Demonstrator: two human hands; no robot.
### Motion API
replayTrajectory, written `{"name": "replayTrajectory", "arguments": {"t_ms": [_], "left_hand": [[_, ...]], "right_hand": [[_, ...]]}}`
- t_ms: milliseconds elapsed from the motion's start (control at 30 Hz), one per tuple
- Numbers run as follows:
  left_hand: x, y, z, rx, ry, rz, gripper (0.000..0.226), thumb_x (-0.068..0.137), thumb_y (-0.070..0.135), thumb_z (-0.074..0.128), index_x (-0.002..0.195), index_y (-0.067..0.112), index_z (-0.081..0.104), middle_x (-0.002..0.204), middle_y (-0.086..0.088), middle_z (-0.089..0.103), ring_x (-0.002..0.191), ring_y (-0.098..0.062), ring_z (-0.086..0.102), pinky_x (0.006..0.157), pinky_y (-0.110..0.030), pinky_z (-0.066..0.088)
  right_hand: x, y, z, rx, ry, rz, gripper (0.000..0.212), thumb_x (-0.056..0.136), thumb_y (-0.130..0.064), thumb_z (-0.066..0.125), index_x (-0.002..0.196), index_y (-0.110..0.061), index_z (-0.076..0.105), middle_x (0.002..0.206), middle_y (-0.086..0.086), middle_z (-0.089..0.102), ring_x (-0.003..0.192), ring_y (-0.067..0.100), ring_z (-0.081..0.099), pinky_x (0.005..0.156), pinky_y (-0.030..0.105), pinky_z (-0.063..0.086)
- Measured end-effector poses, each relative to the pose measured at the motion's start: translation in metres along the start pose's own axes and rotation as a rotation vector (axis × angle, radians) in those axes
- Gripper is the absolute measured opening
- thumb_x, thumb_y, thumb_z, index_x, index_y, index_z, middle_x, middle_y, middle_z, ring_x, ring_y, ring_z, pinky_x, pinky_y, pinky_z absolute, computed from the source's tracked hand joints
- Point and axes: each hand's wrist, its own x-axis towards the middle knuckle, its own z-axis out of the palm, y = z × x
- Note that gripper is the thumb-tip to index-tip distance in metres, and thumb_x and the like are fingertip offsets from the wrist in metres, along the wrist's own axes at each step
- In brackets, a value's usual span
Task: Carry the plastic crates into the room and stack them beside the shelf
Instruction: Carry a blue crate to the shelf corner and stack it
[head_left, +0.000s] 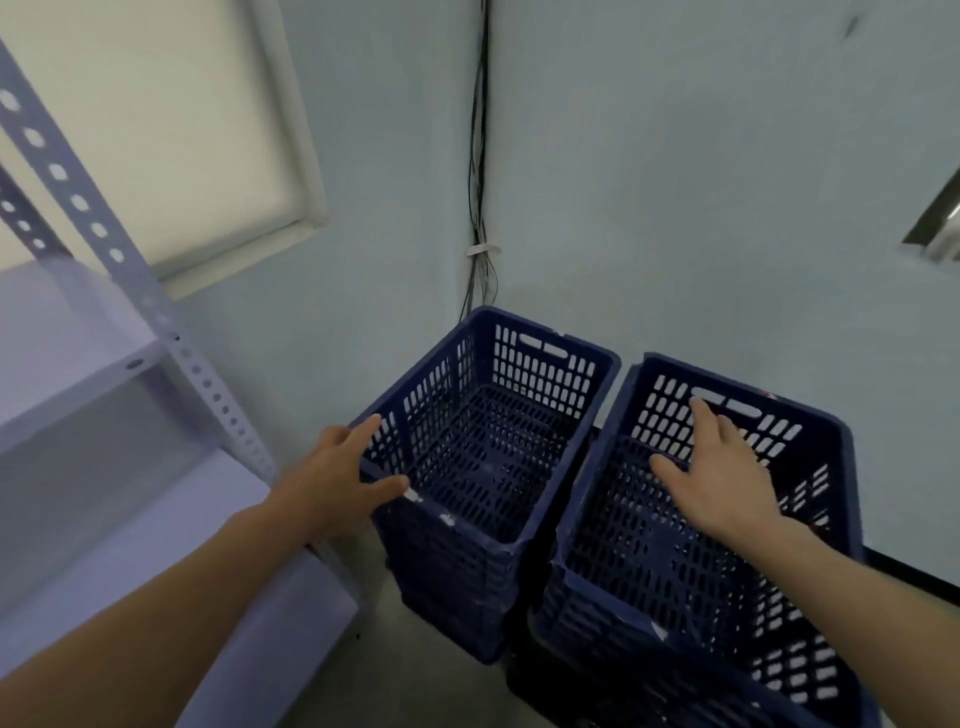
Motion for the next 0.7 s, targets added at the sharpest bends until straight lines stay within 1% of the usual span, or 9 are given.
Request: {"name": "replayTrajectory", "arguments": {"t_ms": [167,333,467,533,633,700], "left_hand": [[0.043,0.003,-0.017,0.023,0.0,0.051,0.093,0.09,0.065,0.057,0.161,0.034,0.006,0.161,-0.002,0.02,0.138,-0.026,0.042,0.11,-0.038,0.04],[0.079,0.002,-0.033,0.01,-0.002,0.062,0.092,0.09,0.065,0.056,0.161,0.034,0.005,0.162,-0.003,0.019,0.138,-0.028,0.043,0.11,-0.041,0.04],[0.109,-0.008,-0.035,0.032,-0.036,0.046,0.093,0.089,0.068,0.054,0.16,0.035,0.005,0.162,-0.003,0.019,0.138,-0.028,0.043,0.11,-0.041,0.041],[0.128,-0.012,-0.035,0.043,-0.051,0.044,0.094,0.089,0.068,0.055,0.16,0.034,0.004,0.162,-0.004,0.019,0.138,-0.029,0.043,0.111,-0.043,0.042],[0.163,-0.016,-0.033,0.049,-0.101,0.06,0.094,0.09,0.065,0.056,0.161,0.031,0.004,0.162,-0.005,0.018,0.138,-0.032,0.042,0.11,-0.045,0.042],[0.188,-0.017,-0.031,0.042,-0.136,0.09,0.094,0.09,0.063,0.058,0.16,0.03,0.005,0.16,-0.007,0.019,0.135,-0.033,0.045,0.107,-0.046,0.045]], "right_hand": [[0.032,-0.019,0.013,0.036,-0.021,0.004,0.093,0.099,-0.056,0.054,0.167,-0.021,0.0,0.171,0.02,0.017,0.157,0.037,0.019,0.12,0.053,0.035],[0.059,-0.046,0.028,0.072,-0.073,-0.012,0.094,0.101,-0.054,0.054,0.167,-0.02,-0.003,0.172,0.017,0.014,0.159,0.035,0.014,0.122,0.05,0.033],[0.07,-0.068,0.041,0.122,-0.099,-0.009,0.094,0.101,-0.052,0.056,0.167,-0.02,-0.003,0.172,0.017,0.015,0.158,0.035,0.019,0.12,0.05,0.036],[0.073,-0.08,0.047,0.144,-0.11,-0.001,0.094,0.102,-0.05,0.057,0.167,-0.019,-0.004,0.172,0.016,0.014,0.158,0.034,0.019,0.121,0.047,0.036],[0.079,-0.092,0.061,0.172,-0.119,0.039,0.094,0.103,-0.045,0.058,0.167,-0.019,-0.005,0.173,0.013,0.011,0.159,0.031,0.014,0.121,0.044,0.034],[0.082,-0.099,0.071,0.188,-0.116,0.08,0.093,0.102,-0.043,0.06,0.167,-0.019,-0.003,0.174,0.011,0.01,0.158,0.032,0.018,0.119,0.045,0.037]]}}
